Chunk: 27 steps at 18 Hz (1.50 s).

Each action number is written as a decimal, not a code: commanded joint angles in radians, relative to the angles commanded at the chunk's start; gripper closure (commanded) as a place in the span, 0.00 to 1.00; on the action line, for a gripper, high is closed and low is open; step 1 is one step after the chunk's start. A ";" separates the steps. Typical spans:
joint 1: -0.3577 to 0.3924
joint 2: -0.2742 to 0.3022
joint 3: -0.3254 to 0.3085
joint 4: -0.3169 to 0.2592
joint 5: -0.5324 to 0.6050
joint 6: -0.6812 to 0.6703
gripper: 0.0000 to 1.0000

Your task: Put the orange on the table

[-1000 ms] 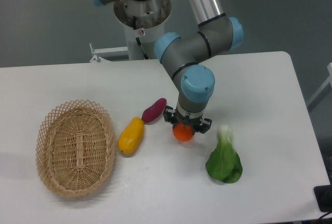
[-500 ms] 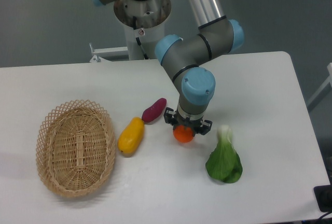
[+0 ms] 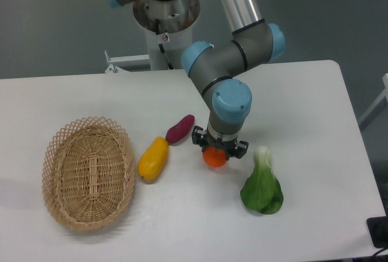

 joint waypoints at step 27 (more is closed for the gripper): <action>0.422 0.321 0.101 -0.175 0.028 0.649 0.00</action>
